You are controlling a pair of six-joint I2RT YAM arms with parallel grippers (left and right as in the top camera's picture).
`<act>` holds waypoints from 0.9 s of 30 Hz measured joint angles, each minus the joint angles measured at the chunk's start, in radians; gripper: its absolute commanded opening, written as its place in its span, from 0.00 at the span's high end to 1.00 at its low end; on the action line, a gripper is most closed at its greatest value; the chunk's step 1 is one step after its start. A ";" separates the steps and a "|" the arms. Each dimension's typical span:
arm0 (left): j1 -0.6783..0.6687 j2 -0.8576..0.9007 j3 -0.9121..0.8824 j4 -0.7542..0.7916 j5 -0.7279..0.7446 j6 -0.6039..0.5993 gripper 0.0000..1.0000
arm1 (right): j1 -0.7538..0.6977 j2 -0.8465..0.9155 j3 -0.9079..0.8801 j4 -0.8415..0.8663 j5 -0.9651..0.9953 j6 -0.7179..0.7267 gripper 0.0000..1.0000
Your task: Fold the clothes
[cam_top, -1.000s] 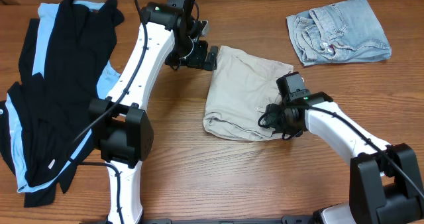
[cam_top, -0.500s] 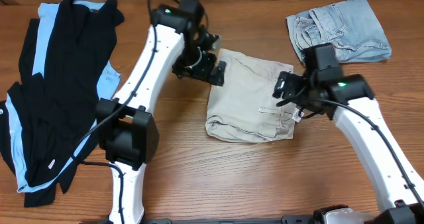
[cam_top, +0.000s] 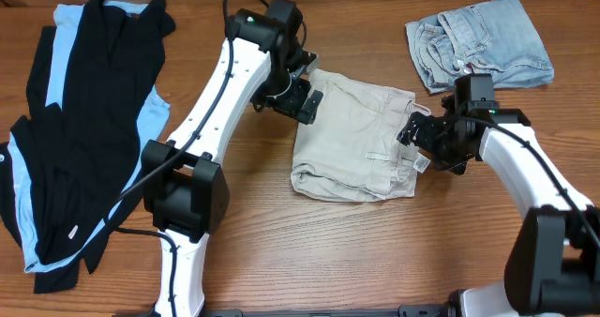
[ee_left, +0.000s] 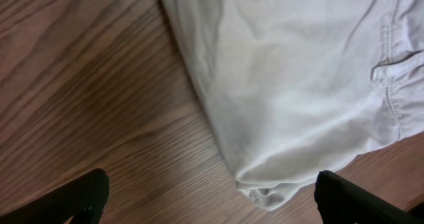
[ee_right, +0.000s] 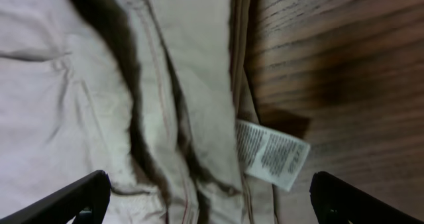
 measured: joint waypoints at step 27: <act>0.002 0.000 0.000 -0.010 -0.008 -0.003 0.00 | 0.033 0.331 -0.014 0.470 -0.561 -0.059 0.96</act>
